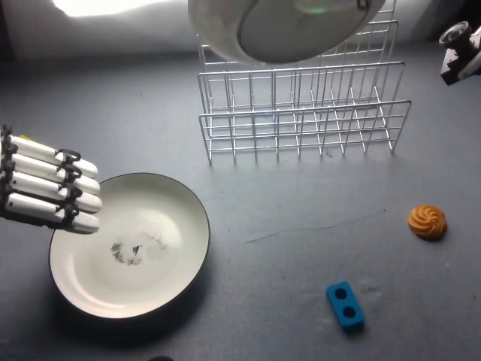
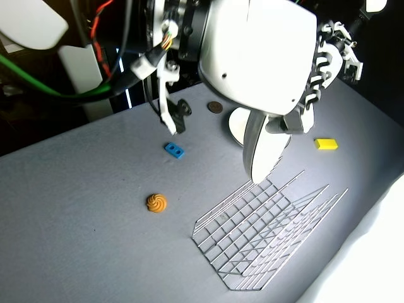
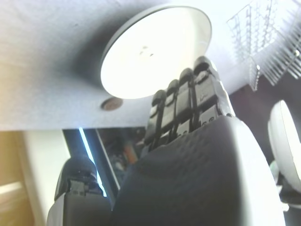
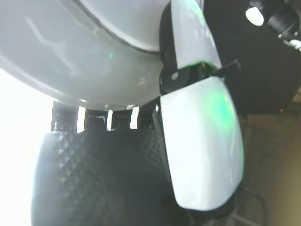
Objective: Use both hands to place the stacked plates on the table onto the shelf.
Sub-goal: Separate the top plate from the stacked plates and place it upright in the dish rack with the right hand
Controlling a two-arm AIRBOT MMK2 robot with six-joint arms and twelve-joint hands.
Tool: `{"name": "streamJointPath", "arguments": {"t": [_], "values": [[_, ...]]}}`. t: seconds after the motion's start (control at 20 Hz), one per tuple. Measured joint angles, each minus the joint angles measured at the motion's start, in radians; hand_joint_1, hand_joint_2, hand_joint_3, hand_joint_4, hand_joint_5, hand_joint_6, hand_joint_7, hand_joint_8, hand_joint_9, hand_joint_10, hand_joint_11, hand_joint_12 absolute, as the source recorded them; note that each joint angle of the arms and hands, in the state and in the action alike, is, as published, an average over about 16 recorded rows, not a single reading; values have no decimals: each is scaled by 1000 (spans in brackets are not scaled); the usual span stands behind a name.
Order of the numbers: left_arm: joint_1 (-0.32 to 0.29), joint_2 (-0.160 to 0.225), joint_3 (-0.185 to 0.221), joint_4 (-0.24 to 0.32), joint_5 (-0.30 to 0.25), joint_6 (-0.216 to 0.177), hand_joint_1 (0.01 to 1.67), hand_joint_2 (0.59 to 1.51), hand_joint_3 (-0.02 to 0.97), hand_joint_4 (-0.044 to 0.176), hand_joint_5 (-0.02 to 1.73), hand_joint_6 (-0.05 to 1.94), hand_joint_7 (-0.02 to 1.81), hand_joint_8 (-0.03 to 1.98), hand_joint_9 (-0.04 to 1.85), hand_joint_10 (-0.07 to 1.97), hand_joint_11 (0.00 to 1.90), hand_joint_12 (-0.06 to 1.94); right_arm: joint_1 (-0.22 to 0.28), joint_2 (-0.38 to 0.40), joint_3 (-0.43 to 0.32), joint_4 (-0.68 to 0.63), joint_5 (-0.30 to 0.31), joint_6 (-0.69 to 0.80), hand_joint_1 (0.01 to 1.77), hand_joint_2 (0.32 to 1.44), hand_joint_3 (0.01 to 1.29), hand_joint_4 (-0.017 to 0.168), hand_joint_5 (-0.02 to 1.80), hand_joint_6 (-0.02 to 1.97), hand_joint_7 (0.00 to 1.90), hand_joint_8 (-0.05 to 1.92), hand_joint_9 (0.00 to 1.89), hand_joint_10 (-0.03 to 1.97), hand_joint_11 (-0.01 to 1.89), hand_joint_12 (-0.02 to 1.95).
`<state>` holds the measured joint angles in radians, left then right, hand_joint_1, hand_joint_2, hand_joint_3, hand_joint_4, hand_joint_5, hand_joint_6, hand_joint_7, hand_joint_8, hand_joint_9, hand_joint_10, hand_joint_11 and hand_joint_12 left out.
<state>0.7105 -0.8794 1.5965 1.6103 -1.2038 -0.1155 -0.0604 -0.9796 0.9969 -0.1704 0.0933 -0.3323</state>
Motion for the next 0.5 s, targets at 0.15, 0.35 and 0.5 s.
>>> {"name": "streamJointPath", "arguments": {"t": [0.15,0.35,0.5], "values": [[12,-8,-8,-1,10,10,14,1085,14,1,51,19,43,14,23,15,23,10,12,-8,39,-76,-15,117,1301,1011,11,-4,866,1067,1036,963,1160,488,903,1192],[21,-15,-18,-3,24,17,14,1086,14,1,53,19,48,14,26,15,23,10,25,-26,89,-155,-32,243,1301,1010,11,-5,874,1046,1040,950,1179,469,892,1186],[26,-19,-22,-4,33,17,14,1087,14,1,54,19,48,14,27,15,22,10,27,-46,125,-147,-46,257,1300,1010,11,-6,877,1035,1042,941,1188,472,886,1191]]}}
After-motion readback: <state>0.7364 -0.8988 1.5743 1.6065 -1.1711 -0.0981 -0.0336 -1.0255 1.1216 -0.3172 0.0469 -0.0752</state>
